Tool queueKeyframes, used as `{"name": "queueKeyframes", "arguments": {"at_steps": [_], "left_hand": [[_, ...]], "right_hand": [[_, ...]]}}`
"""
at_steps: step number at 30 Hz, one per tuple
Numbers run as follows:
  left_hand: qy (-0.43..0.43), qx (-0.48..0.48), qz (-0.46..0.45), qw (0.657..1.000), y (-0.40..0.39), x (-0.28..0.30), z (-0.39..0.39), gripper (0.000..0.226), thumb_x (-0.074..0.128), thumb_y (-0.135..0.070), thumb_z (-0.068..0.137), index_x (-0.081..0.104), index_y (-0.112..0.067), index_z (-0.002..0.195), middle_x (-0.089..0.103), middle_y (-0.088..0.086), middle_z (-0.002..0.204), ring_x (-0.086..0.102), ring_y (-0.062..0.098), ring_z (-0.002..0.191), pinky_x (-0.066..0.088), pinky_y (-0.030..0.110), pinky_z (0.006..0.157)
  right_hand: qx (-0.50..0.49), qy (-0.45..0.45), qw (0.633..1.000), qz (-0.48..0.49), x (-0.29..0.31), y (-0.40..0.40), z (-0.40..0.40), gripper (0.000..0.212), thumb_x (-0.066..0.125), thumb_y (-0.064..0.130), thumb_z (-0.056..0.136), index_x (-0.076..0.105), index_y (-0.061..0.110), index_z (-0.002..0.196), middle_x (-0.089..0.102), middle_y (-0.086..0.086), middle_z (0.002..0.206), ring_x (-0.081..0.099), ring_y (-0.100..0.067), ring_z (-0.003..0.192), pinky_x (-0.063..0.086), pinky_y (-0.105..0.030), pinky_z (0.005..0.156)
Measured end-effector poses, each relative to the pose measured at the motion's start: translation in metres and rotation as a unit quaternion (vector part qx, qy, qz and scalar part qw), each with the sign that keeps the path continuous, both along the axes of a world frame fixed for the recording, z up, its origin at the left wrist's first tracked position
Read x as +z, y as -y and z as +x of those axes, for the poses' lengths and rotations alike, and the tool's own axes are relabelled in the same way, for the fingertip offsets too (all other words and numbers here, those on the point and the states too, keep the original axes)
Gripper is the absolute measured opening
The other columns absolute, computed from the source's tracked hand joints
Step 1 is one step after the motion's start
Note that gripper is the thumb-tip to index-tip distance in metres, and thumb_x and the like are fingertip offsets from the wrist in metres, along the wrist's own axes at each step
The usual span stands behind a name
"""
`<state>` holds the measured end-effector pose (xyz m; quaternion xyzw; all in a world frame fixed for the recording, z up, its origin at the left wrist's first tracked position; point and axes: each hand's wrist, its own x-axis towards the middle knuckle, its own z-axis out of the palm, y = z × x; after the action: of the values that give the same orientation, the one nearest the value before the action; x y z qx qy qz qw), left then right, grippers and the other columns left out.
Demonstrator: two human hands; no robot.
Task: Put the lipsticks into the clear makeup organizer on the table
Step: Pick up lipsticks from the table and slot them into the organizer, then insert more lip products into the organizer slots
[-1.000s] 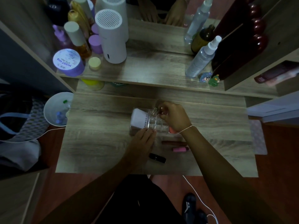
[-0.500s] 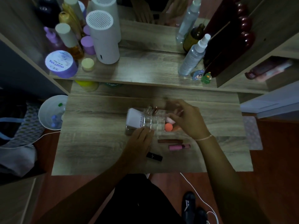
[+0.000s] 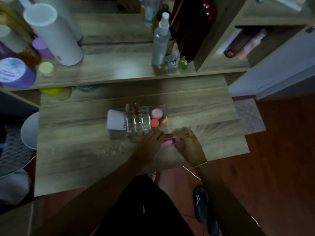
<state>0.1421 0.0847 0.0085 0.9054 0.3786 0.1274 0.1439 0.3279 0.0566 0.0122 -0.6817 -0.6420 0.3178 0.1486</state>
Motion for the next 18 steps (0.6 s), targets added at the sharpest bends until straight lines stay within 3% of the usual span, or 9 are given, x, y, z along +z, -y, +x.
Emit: {"name": "queueKeyframes", "arguments": {"at_steps": [2, 5, 7, 10, 13, 16, 18], "left_hand": [[-0.024, 0.009, -0.012, 1.000, -0.002, 0.000, 0.002, 0.030, 0.043, -0.007, 0.082, 0.068, 0.004, 0.095, 0.070, 0.021, 0.094, 0.068, 0.034, 0.082, 0.057, 0.036, 0.069], [-0.046, 0.021, -0.051, 0.997, -0.005, -0.002, 0.004, 0.018, 0.057, 0.004, 0.076, 0.067, 0.009, 0.090, 0.069, 0.027, 0.090, 0.067, 0.039, 0.078, 0.058, 0.041, 0.062], [-0.065, 0.033, -0.088, 0.994, -0.005, -0.002, 0.004, 0.019, 0.063, 0.009, 0.072, 0.065, 0.011, 0.092, 0.067, 0.030, 0.092, 0.066, 0.042, 0.079, 0.058, 0.045, 0.065], [-0.019, 0.073, -0.139, 0.987, -0.007, -0.006, 0.005, 0.030, 0.061, 0.010, 0.079, 0.061, 0.009, 0.109, 0.062, 0.033, 0.106, 0.061, 0.045, 0.094, 0.053, 0.051, 0.080], [0.050, 0.144, -0.194, 0.969, -0.002, -0.001, 0.000, 0.035, 0.051, -0.009, 0.093, 0.054, -0.010, 0.128, 0.058, 0.021, 0.122, 0.054, 0.035, 0.108, 0.045, 0.043, 0.094], [0.063, 0.116, -0.153, 0.979, 0.008, 0.003, -0.009, 0.056, 0.060, -0.002, 0.086, 0.044, -0.017, 0.137, 0.055, 0.017, 0.116, 0.053, 0.027, 0.099, 0.044, 0.030, 0.083], [0.068, 0.145, -0.172, 0.972, 0.011, 0.012, -0.012, 0.042, 0.059, -0.022, 0.091, 0.049, -0.025, 0.132, 0.056, 0.009, 0.113, 0.055, 0.023, 0.097, 0.046, 0.029, 0.080]], "right_hand": [[-0.015, 0.011, 1.000, -0.001, -0.015, 0.002, 0.003, 0.036, 0.064, 0.010, 0.075, 0.068, 0.014, 0.110, 0.058, -0.013, 0.107, 0.055, -0.026, 0.100, 0.049, -0.034, 0.091], [-0.040, 0.032, 0.999, 0.010, -0.026, 0.008, 0.012, 0.029, 0.068, 0.013, 0.077, 0.064, 0.020, 0.104, 0.049, -0.008, 0.099, 0.054, -0.022, 0.089, 0.049, -0.030, 0.076], [-0.046, 0.032, 0.998, 0.017, -0.029, 0.012, 0.019, 0.021, 0.070, 0.018, 0.077, 0.065, 0.017, 0.097, 0.049, -0.007, 0.094, 0.052, -0.020, 0.083, 0.047, -0.027, 0.071], [-0.073, -0.011, 0.997, 0.013, -0.025, 0.019, 0.034, 0.012, 0.072, 0.017, 0.076, 0.065, 0.017, 0.085, 0.056, -0.006, 0.092, 0.055, -0.017, 0.079, 0.046, -0.027, 0.069], [-0.130, -0.098, 0.987, -0.012, -0.018, 0.027, 0.049, 0.014, 0.071, 0.010, 0.076, 0.063, 0.021, 0.079, 0.068, -0.002, 0.085, 0.064, -0.016, 0.075, 0.051, -0.026, 0.071], [-0.199, -0.164, 0.965, -0.053, -0.007, 0.026, 0.056, 0.019, 0.072, 0.007, 0.076, 0.062, 0.023, 0.077, 0.065, -0.004, 0.074, 0.060, -0.011, 0.070, 0.047, -0.020, 0.069], [-0.222, -0.222, 0.948, -0.048, 0.006, 0.022, 0.055, 0.019, 0.076, 0.005, 0.073, 0.064, 0.019, 0.078, 0.060, -0.005, 0.069, 0.056, -0.006, 0.066, 0.045, -0.012, 0.065]]}}
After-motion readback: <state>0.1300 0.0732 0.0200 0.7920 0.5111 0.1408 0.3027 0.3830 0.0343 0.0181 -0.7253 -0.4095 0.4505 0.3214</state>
